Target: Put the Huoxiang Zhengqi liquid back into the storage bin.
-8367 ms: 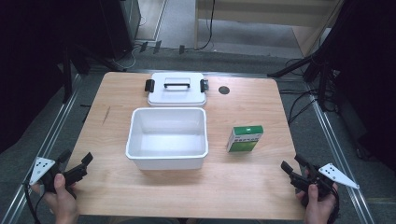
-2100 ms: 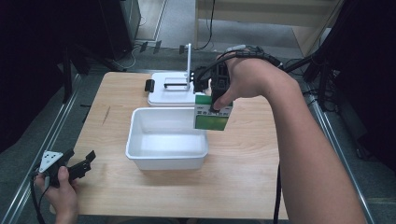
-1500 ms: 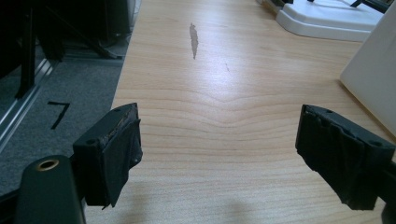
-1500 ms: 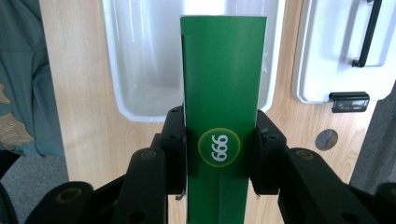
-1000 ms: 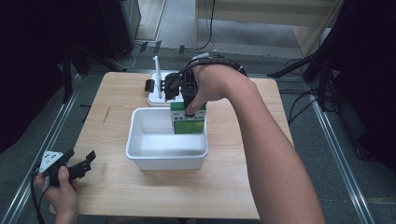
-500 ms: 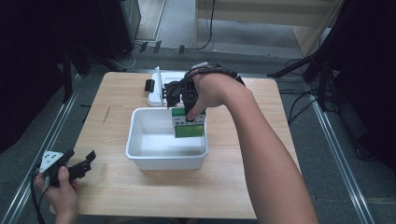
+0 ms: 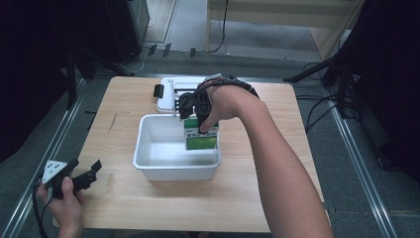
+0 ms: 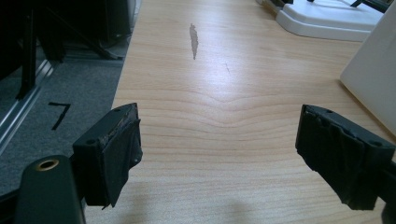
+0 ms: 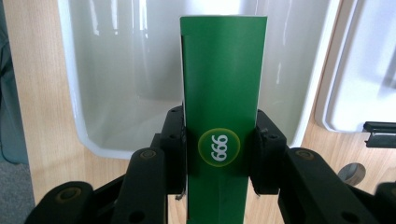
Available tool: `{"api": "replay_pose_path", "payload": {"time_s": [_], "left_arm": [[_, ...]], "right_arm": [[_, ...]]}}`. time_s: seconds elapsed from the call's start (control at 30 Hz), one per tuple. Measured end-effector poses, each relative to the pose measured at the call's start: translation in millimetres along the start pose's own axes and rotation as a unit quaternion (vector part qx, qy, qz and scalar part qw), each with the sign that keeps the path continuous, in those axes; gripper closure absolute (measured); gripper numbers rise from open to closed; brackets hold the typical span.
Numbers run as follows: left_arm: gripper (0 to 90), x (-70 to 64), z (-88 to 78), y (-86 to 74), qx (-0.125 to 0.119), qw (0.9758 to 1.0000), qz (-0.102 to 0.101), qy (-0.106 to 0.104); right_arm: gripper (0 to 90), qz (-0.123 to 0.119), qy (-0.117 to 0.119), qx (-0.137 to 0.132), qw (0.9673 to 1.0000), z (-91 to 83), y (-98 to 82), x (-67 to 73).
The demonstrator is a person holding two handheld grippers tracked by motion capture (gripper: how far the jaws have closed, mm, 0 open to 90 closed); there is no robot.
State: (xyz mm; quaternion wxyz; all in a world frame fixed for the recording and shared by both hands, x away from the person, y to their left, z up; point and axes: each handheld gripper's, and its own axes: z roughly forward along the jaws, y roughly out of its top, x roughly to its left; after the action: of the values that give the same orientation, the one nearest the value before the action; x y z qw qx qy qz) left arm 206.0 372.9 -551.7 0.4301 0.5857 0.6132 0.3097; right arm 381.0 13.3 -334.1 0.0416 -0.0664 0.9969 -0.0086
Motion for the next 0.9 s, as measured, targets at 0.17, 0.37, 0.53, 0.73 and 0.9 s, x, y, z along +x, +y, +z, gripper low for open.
{"api": "replay_pose_path", "payload": {"time_s": [0.17, 0.37, 0.53, 0.73, 0.9], "left_arm": [[15.1, 0.0, 0.0, 0.0, -0.001, 1.0, 0.0, 0.0], [15.0, -0.1, 0.0, 0.0, 0.0, 1.0, 0.0, 0.001], [15.0, -0.1, 0.0, 0.0, 0.0, 1.0, 0.001, 0.001], [15.0, 0.0, 0.0, 0.0, 0.0, 1.0, 0.001, 0.001], [15.0, -0.1, 0.1, 0.1, -0.001, 1.0, 0.001, 0.001]], "right_arm": [[64.5, -0.004, 0.001, -0.002, 1.0, 5.7, 0.2, -0.4], [64.5, -0.005, 0.002, 0.002, 1.0, 11.4, 0.7, -0.4], [64.5, -0.008, 0.003, 0.001, 1.0, 18.1, 0.9, -0.6], [64.5, -0.008, 0.007, 0.004, 0.9999, 27.1, 3.1, 0.8], [64.5, -0.012, 0.009, 0.005, 0.9999, 32.5, 2.9, 0.7]]}}
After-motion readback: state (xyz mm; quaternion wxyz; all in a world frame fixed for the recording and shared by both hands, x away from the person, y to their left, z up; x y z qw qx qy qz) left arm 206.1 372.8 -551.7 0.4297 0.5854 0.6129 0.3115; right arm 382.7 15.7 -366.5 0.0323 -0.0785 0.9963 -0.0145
